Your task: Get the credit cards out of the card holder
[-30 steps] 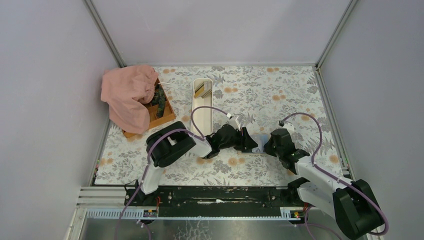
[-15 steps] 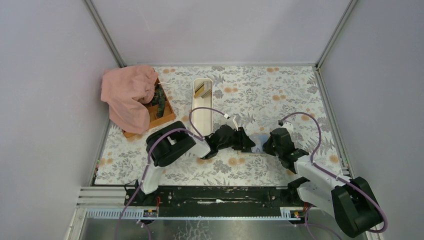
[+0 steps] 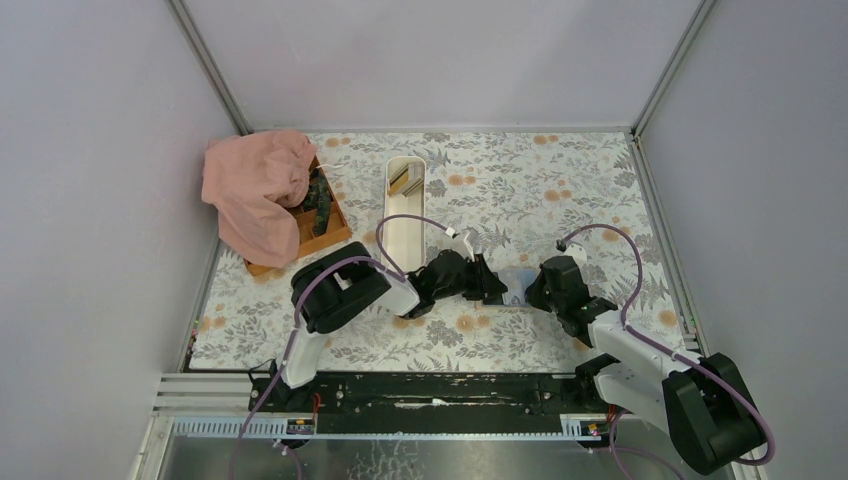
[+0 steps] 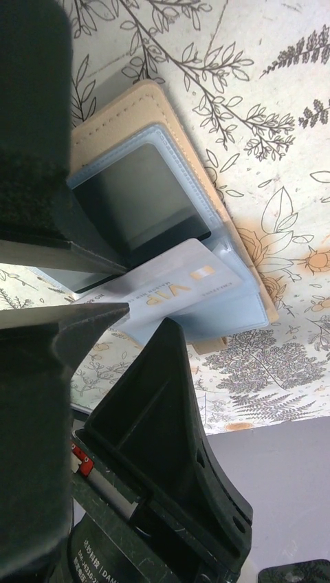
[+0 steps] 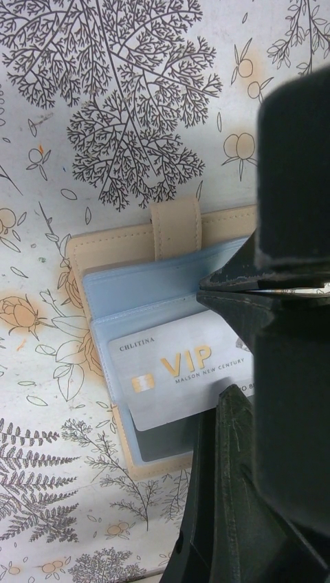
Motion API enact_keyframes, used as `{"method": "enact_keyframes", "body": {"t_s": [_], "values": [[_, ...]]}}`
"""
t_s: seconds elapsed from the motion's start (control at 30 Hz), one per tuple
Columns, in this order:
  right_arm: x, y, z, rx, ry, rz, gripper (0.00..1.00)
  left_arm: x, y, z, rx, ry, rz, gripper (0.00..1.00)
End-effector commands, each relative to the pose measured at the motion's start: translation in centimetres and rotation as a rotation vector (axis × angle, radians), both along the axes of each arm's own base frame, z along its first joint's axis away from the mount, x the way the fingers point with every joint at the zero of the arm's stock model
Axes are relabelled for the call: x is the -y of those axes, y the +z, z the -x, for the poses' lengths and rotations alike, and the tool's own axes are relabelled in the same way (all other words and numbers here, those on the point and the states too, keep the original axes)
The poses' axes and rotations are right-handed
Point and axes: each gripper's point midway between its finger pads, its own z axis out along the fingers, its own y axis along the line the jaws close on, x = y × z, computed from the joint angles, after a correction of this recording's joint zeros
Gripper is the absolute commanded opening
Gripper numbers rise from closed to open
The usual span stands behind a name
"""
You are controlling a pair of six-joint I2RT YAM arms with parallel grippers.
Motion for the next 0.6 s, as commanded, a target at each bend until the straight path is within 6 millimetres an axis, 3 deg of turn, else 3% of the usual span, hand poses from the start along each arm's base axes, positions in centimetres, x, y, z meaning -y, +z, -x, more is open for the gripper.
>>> {"method": "enact_keyframes", "body": {"t_s": [0.0,0.33,0.57], "values": [[0.18,-0.20,-0.02,-0.007,-0.002,0.007,0.00,-0.40,0.64,-0.49,0.024,0.021,0.004,0.28],[0.28,-0.22,-0.16,-0.007,-0.010,0.012,0.00,-0.88,0.59,-0.45,0.021,0.034,0.005,0.27],[0.33,-0.30,-0.06,-0.011,-0.012,0.013,0.00,-0.78,0.30,-0.42,0.012,0.029,0.003,0.02]]}}
